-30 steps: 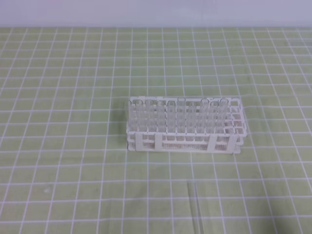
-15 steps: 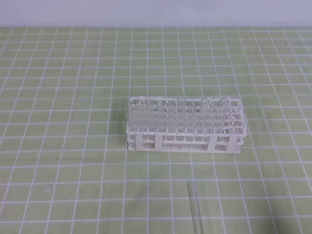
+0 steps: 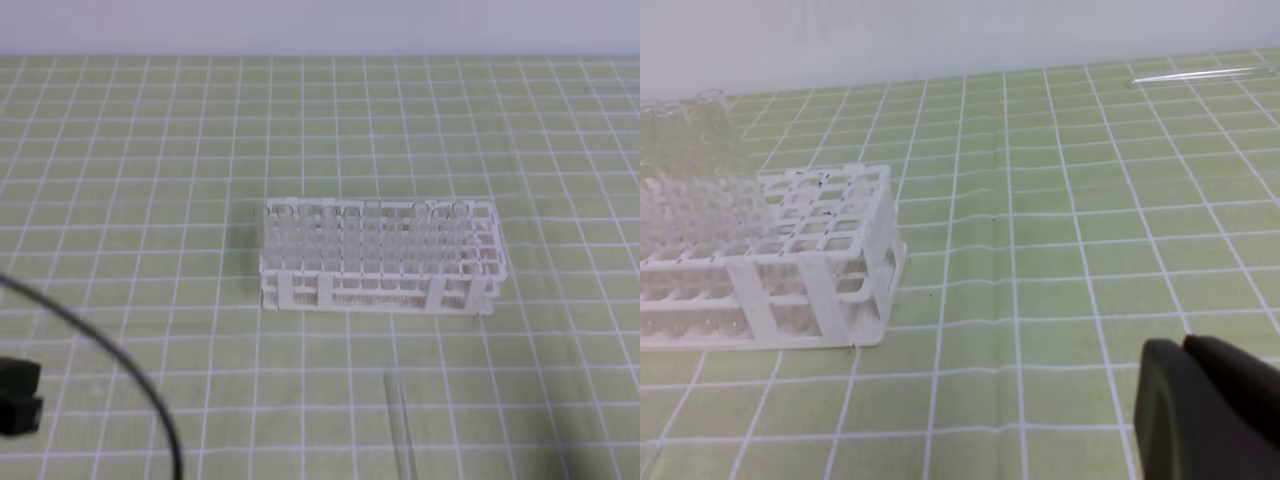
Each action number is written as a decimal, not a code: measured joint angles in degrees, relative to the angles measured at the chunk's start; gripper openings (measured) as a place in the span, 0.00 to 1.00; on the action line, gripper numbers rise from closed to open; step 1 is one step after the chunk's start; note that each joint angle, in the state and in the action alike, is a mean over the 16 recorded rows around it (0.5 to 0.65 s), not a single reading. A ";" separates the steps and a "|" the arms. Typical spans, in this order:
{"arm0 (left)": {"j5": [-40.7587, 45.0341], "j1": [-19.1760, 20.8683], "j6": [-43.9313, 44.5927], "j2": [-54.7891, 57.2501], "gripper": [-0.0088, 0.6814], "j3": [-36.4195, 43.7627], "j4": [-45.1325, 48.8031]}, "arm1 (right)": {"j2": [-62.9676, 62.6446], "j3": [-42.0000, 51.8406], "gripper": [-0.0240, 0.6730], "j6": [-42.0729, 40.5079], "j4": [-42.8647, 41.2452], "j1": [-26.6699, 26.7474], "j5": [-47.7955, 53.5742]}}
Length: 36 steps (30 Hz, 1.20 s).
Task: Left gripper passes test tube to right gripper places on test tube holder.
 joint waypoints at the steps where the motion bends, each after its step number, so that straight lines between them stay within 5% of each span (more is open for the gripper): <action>1: 2.39 -0.77 1.14 3.25 0.01 -2.45 0.00 | 0.00 0.00 0.03 0.00 0.00 0.00 0.00; 8: 10.28 -11.88 -0.13 22.00 0.01 -15.97 3.52 | 0.00 0.00 0.03 0.00 0.05 0.00 0.00; 16: 7.74 -30.43 -10.24 37.09 0.01 -24.09 11.65 | 0.00 0.00 0.03 0.00 0.16 0.00 0.00; 21: 6.35 -38.37 -18.60 45.67 0.01 -27.23 13.67 | 0.00 0.00 0.03 0.00 0.21 0.00 0.00; 36: 6.62 -42.10 -30.78 59.93 0.04 -30.20 3.11 | 0.00 0.00 0.03 0.00 0.22 0.00 0.00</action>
